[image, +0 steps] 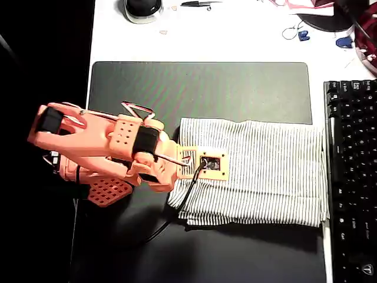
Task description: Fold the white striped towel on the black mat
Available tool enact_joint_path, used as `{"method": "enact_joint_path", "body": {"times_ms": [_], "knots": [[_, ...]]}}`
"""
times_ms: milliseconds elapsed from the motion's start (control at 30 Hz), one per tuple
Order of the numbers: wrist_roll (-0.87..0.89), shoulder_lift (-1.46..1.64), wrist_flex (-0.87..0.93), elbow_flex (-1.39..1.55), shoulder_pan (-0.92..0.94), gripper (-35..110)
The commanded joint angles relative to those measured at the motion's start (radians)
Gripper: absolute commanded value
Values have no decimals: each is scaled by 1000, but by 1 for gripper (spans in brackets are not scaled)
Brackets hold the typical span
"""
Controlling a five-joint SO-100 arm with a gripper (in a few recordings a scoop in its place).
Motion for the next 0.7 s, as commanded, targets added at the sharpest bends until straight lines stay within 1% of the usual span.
{"method": "enact_joint_path", "body": {"times_ms": [0,133,233,667], "knots": [[44,146,12,48,-69,0],[115,388,71,140,-183,0],[160,479,89,169,-244,0],[156,623,-196,436,-212,0]]}}
